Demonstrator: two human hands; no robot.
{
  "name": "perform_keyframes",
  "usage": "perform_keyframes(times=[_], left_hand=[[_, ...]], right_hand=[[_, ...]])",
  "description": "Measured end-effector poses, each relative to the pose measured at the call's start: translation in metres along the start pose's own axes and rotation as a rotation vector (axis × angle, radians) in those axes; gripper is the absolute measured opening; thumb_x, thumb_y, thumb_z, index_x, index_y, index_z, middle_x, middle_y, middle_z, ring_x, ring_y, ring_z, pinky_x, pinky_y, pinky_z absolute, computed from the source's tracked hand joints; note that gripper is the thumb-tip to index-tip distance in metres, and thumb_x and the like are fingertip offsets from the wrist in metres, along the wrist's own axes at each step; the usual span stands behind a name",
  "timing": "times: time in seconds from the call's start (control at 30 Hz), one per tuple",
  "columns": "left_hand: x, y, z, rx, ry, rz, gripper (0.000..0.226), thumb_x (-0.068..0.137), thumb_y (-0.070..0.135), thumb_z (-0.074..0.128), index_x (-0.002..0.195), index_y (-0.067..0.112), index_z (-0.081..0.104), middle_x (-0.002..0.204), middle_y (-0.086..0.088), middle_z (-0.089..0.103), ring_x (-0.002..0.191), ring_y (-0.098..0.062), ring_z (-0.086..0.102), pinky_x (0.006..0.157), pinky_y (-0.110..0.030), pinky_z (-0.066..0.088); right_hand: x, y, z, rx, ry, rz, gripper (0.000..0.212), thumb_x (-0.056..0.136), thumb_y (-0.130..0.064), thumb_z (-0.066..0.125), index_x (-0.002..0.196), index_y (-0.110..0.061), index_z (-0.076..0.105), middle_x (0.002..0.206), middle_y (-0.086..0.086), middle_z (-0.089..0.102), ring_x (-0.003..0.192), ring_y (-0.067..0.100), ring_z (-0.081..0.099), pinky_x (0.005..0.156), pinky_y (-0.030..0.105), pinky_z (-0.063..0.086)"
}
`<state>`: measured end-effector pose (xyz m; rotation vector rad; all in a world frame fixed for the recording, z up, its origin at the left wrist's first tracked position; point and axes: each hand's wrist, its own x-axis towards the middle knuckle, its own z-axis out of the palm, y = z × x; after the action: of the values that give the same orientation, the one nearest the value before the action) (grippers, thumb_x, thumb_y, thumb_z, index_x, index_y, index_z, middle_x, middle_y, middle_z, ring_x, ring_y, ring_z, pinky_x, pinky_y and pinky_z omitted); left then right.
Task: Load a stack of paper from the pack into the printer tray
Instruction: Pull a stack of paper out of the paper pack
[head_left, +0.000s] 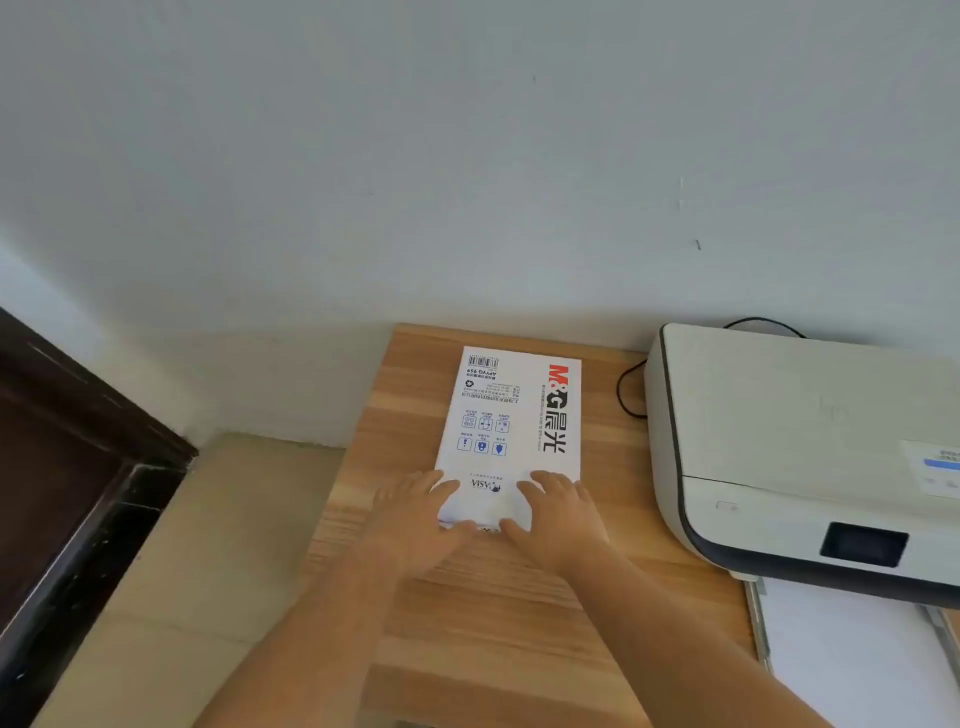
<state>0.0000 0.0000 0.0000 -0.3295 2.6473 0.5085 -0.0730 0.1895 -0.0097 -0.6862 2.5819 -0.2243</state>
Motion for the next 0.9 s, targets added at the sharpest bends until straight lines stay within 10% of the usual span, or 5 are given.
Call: perform_keyframes(times=[0.9], left_hand=[[0.009, -0.035, -0.007, 0.048, -0.025, 0.114, 0.066, 0.087, 0.063, 0.04, 0.144, 0.031, 0.029, 0.154, 0.011, 0.022, 0.143, -0.012, 0.011, 0.116, -0.038, 0.006]], right_hand=[[0.043, -0.005, 0.033, 0.071, 0.17, 0.194, 0.022, 0.093, -0.015, 0.041, 0.106, -0.014, 0.06, 0.107, 0.001, 0.055, 0.099, 0.021, 0.051, 0.079, 0.03, 0.038]])
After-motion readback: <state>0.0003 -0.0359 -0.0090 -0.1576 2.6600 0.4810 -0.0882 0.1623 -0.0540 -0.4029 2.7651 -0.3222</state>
